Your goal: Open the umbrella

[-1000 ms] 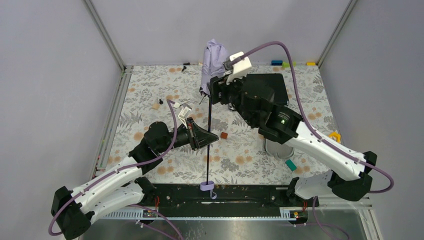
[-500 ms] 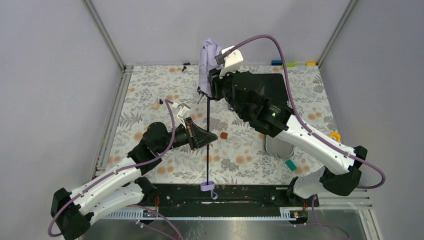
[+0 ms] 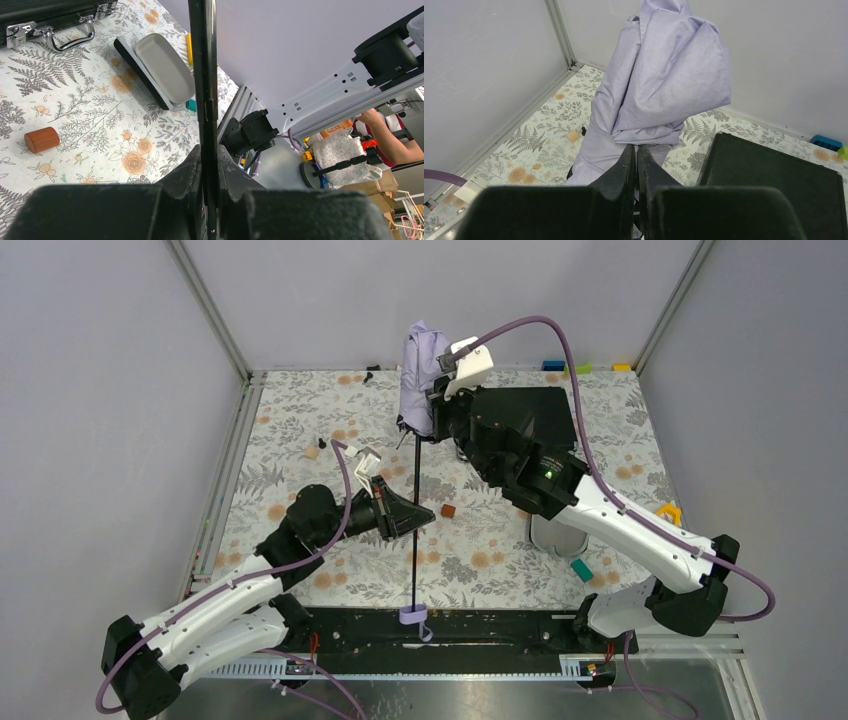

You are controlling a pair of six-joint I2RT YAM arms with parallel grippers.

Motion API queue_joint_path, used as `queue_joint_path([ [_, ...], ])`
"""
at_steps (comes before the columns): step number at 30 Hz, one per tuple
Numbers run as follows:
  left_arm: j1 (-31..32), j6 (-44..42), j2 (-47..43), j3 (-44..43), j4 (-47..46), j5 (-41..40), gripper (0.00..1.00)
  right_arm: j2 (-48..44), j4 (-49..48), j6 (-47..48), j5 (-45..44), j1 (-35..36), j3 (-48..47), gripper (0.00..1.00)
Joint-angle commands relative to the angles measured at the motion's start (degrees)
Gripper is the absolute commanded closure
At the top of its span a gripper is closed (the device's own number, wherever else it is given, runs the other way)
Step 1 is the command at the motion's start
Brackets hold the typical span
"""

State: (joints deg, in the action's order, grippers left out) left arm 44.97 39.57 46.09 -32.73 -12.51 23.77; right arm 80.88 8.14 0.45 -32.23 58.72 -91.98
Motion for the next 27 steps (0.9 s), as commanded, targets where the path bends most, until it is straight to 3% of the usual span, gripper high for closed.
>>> queue_joint_path([
  [1, 0.82, -3.36, -2.47, -1.13, -10.12, 2.32, 1.0, -2.62, -4.15, -0.1, 0.98, -0.97, 3.23, 1.0],
  [13, 0.81, -1.33, -3.1, 0.2, -15.64, 5.84, 1.0, -9.31, -10.74, -5.37, 12.65, -4.86, 10.14, 1.0],
  [27, 0.8, 0.24, -2.67, 0.32, -20.16, 10.35, 1.0, -15.64, -14.92, -16.52, 36.8, -11.97, 14.55, 1.0],
])
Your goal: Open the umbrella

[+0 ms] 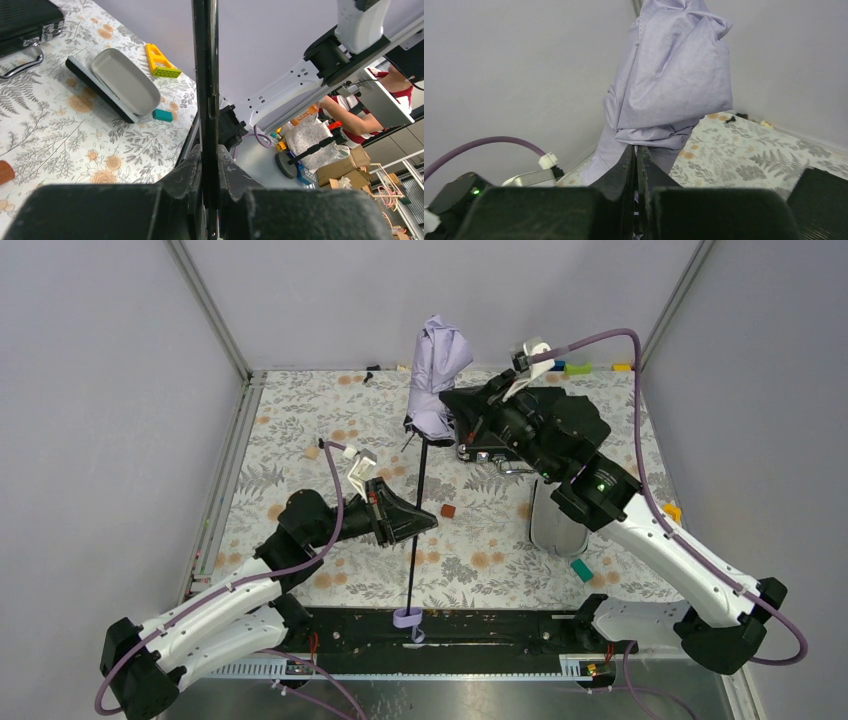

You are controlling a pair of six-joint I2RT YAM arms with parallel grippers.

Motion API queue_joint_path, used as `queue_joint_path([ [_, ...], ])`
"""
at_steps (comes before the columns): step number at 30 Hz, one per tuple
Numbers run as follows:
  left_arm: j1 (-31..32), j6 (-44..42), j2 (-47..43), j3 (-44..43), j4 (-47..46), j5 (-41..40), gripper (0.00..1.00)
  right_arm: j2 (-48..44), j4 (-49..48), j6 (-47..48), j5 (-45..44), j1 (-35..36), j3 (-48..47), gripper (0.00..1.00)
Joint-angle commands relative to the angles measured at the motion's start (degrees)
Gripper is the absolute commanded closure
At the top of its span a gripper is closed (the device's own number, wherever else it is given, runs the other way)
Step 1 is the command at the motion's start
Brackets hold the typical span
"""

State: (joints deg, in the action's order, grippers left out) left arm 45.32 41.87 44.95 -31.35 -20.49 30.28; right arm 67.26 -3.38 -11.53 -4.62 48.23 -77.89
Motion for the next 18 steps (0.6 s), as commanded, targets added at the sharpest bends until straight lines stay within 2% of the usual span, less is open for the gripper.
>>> queue_joint_path([
  [1, 0.45, -2.01, -1.51, -1.12, -12.18, 3.89, 1.0, -2.42, -3.66, -5.27, 10.72, -1.9, 0.53, 1.0],
  [13, 0.49, -1.79, -1.09, -1.24, -12.87, 5.0, 1.0, -5.45, -8.19, -13.61, 24.79, -4.18, 0.65, 1.0],
  [18, 0.54, -1.7, -0.77, -1.25, -12.9, 5.06, 1.0, -6.91, -9.27, -15.97, 27.72, -4.44, 0.47, 1.0],
])
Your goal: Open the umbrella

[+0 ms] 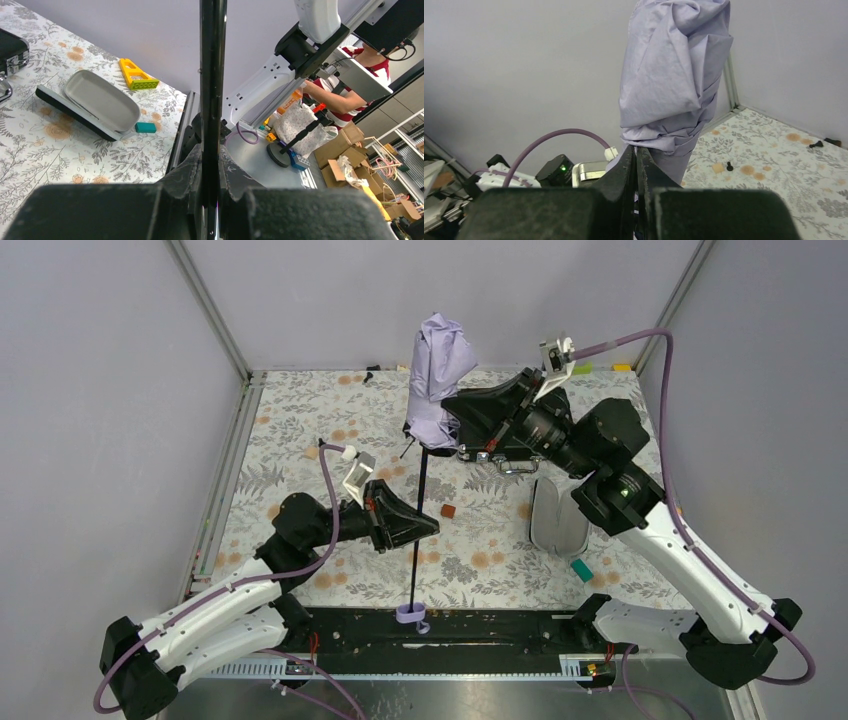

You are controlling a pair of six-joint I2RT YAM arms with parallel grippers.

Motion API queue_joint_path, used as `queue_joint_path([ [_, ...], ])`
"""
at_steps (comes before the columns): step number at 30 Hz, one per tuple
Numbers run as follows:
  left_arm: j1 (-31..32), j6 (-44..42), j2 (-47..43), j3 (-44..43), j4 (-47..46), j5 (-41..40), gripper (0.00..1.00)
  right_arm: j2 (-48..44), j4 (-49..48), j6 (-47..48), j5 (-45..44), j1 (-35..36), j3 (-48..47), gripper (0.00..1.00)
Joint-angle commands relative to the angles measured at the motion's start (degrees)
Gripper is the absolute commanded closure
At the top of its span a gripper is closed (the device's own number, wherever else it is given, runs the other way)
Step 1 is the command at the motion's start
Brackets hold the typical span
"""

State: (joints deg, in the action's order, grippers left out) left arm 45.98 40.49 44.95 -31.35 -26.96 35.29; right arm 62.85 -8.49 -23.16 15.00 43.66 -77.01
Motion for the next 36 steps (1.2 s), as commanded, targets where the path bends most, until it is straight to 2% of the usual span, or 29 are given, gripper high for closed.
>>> queue_joint_path([
  [1, -0.1, -0.26, -0.67, -1.19, -6.5, 0.11, 1.0, -2.79, -4.25, -4.63, 8.49, 0.11, -0.4, 1.0],
  [10, -0.11, 0.03, 0.38, -1.24, -7.14, 0.77, 1.0, -4.29, -8.5, -10.28, 15.06, -0.12, 0.32, 1.0],
  [24, -0.18, 1.08, 2.12, -0.89, -7.93, 0.74, 1.0, -6.37, -12.7, -15.43, 20.39, -0.13, -0.02, 1.0],
  [36, -1.74, -0.06, 3.8, -1.43, -4.87, -0.59, 1.0, -8.55, -12.37, -15.72, 21.91, -0.12, -0.82, 1.0],
])
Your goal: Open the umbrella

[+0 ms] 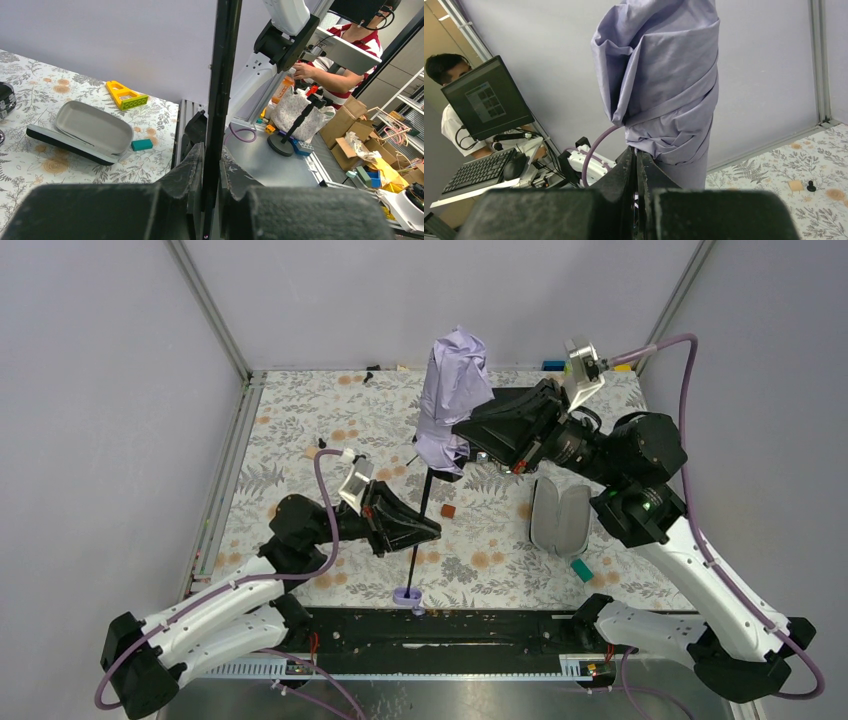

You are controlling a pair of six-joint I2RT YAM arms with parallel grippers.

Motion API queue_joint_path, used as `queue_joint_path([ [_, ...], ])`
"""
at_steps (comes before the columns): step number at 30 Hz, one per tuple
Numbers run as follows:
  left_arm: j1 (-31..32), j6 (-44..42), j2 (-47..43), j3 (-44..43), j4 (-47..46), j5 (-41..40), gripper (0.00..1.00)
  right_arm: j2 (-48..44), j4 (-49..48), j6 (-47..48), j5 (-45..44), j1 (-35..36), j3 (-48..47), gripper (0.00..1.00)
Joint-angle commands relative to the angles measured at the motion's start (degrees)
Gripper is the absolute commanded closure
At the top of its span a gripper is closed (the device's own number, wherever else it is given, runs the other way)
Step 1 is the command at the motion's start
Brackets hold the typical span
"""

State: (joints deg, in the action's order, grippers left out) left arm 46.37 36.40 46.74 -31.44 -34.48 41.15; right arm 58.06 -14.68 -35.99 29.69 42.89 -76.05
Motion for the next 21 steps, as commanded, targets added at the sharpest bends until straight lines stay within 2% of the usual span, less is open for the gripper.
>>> queue_joint_path([
  [1, -2.28, 4.41, 2.3, -1.23, 2.3, -6.27, 1.0, -3.95, -5.96, -2.73, 7.3, 0.69, -1.88, 1.0],
  [14, -4.12, 6.99, 5.19, -0.73, 0.86, -6.07, 1.0, -6.33, -5.48, -2.42, 8.1, 0.61, -2.03, 1.0],
  [21, -4.17, 5.71, 3.12, -0.69, 1.64, -6.89, 1.0, -6.83, -3.5, -0.02, 6.09, 0.64, -0.42, 1.0],
])
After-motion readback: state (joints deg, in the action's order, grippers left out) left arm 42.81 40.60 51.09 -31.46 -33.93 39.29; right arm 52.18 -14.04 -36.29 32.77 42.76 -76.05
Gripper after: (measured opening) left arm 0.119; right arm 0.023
